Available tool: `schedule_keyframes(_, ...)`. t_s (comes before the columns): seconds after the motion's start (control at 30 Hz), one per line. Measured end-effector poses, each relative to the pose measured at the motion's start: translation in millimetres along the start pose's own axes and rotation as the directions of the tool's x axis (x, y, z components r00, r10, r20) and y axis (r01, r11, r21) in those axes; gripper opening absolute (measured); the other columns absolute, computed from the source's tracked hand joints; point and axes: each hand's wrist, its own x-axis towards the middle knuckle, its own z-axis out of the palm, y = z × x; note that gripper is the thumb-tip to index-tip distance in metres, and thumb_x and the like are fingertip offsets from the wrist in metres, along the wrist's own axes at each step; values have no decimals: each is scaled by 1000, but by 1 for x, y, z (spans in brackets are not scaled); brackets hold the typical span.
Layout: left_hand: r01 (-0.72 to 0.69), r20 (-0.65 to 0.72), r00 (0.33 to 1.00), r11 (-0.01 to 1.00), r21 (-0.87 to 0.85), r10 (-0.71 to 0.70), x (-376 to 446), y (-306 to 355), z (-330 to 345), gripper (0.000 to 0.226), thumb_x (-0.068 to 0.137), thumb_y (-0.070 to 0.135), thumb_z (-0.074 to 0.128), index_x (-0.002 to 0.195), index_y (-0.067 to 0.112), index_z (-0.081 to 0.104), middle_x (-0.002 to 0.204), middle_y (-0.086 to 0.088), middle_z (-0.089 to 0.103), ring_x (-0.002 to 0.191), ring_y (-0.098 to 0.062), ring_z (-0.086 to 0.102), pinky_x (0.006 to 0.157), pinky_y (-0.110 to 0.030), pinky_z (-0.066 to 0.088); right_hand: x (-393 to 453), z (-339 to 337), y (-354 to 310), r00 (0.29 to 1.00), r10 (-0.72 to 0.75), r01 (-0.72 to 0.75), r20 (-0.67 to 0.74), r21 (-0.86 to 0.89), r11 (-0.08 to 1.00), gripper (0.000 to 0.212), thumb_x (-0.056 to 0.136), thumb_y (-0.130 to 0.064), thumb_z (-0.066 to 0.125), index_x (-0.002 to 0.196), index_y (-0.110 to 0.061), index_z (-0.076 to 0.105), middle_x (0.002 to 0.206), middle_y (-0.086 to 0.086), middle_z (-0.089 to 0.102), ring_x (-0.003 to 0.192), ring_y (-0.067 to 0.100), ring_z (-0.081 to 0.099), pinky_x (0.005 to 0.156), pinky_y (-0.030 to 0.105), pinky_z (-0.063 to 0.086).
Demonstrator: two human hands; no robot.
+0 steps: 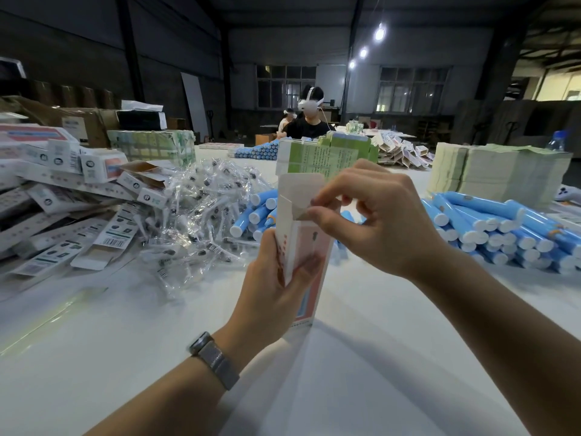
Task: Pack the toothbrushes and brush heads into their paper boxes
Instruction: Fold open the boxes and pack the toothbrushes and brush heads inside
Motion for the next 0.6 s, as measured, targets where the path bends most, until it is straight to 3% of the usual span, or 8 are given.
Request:
schedule_keyframes(0.07, 0, -5, 1000, 1000, -22, 0, 0, 0, 0, 40, 79, 57, 61, 105, 30, 47, 88, 16, 63, 78, -18, 62, 73, -50, 55, -3, 5, 2, 999, 1, 1, 45, -25, 1000, 25, 90, -29, 64, 79, -9, 74, 89, -3, 63, 84, 17, 54, 70, 28, 44)
schedule_keyframes(0.13, -17, 2, 1000, 999, -36, 17, 1, 0, -1, 41, 81, 54, 61, 109, 29, 46, 89, 14, 64, 80, -21, 64, 73, -54, 55, -7, 10, 4, 996, 20, -16, 85, -43, 999, 21, 90, -27, 65, 84, -11, 75, 98, -1, 58, 92, 18, 50, 75, 35, 46)
schedule_keyframes(0.23, -36, 41, 998, 995, -89, 40, 1, -2, -3, 49, 85, 45, 63, 125, 40, 35, 102, 7, 69, 89, -22, 71, 78, -54, 59, -10, 14, 8, 995, 64, -60, 82, -48, 997, 15, 85, -24, 66, 89, -14, 77, 107, 1, 52, 98, 20, 47, 78, 40, 47)
schedule_keyframes(0.37, -94, 57, 993, 986, -138, 102, 1, -1, -3, 62, 94, 33, 61, 134, 58, 21, 119, 3, 67, 104, -24, 70, 86, -44, 60, -12, 16, 10, 979, 158, -166, 131, 49, 985, 17, 85, -29, 63, 94, -22, 76, 115, -5, 43, 106, 20, 45, 89, 38, 44)
schedule_keyframes(0.47, -149, 69, 984, 974, -170, 163, 3, 2, -4, 67, 98, 25, 57, 140, 60, 17, 130, -3, 61, 115, -23, 64, 91, -35, 56, -13, 17, 12, 977, 135, -153, 165, 104, 983, 23, 86, -27, 64, 107, -19, 73, 117, -4, 45, 101, 13, 50, 80, 25, 43)
schedule_keyframes(0.53, -140, 83, 984, 971, -194, 158, 4, 3, -5, 66, 99, 22, 54, 144, 55, 19, 125, 0, 63, 110, -26, 65, 90, -41, 57, -13, 19, 12, 989, 118, -135, 93, 207, 969, 37, 85, -19, 70, 122, -21, 64, 116, -2, 50, 97, 11, 53, 72, 19, 45)
schedule_keyframes(0.6, -92, 89, 989, 964, -248, 117, 3, 5, -6, 64, 98, 18, 53, 142, 56, 26, 119, -1, 65, 99, -31, 67, 85, -52, 59, -15, 22, 13, 988, 154, -144, -8, 310, 940, 54, 80, -12, 79, 127, -25, 55, 118, -2, 51, 96, 14, 56, 67, 28, 53)
